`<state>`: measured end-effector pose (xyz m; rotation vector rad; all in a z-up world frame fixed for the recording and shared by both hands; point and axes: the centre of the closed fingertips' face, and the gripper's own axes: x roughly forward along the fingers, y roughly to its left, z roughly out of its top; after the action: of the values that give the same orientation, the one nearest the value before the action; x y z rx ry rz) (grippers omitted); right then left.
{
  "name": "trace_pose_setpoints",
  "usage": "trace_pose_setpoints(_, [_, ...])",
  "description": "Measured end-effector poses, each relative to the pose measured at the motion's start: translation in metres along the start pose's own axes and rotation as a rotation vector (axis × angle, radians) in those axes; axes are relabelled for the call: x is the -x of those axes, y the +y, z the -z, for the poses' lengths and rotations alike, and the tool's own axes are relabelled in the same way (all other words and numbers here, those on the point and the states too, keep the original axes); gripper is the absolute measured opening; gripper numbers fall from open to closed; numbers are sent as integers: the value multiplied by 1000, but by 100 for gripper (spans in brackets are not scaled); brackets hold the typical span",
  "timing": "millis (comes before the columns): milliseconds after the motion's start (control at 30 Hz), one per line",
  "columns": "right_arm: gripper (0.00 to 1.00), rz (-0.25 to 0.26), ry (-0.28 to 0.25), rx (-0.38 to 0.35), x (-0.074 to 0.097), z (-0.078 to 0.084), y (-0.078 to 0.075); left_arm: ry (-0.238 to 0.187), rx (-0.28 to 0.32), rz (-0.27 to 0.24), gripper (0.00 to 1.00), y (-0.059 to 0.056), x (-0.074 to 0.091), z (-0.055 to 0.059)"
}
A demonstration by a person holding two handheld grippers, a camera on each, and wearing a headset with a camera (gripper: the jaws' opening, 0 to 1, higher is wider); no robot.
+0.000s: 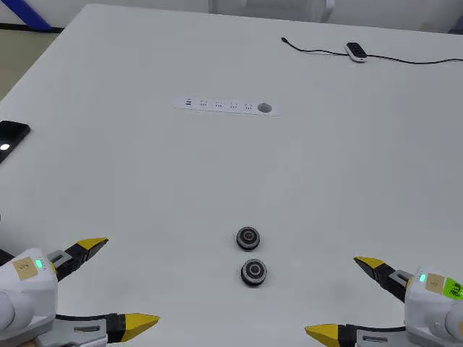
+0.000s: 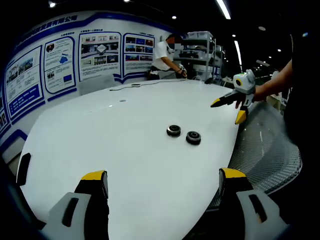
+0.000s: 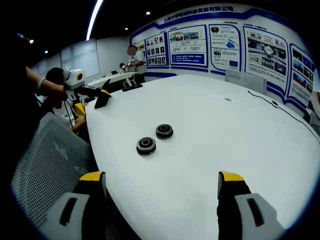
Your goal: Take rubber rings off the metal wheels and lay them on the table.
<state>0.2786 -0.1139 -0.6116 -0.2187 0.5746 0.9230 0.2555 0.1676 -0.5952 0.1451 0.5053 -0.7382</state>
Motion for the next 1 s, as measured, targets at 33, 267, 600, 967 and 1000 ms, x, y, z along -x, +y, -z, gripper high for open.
trace_pose_setpoints(33, [94, -2, 0, -1, -1, -1, 1, 0, -2, 2, 93, -1, -1, -1])
trace_pose_setpoints(267, [93, -18, -6, -3, -8, -5, 6, 4, -13, 12, 88, -4, -5, -3])
trace_pose_setpoints(600, [92, -42, -14, -6, -20, -13, 11, 0, -25, 32, 84, -5, -15, -9])
trace_pose_setpoints(967, [91, -74, -11, -7, -31, -16, 20, 7, -44, 80, 73, -18, -28, -17])
trace_pose_setpoints(1000, [91, -75, -11, -7, -31, -15, 21, 7, -50, 83, 72, -19, -29, -18])
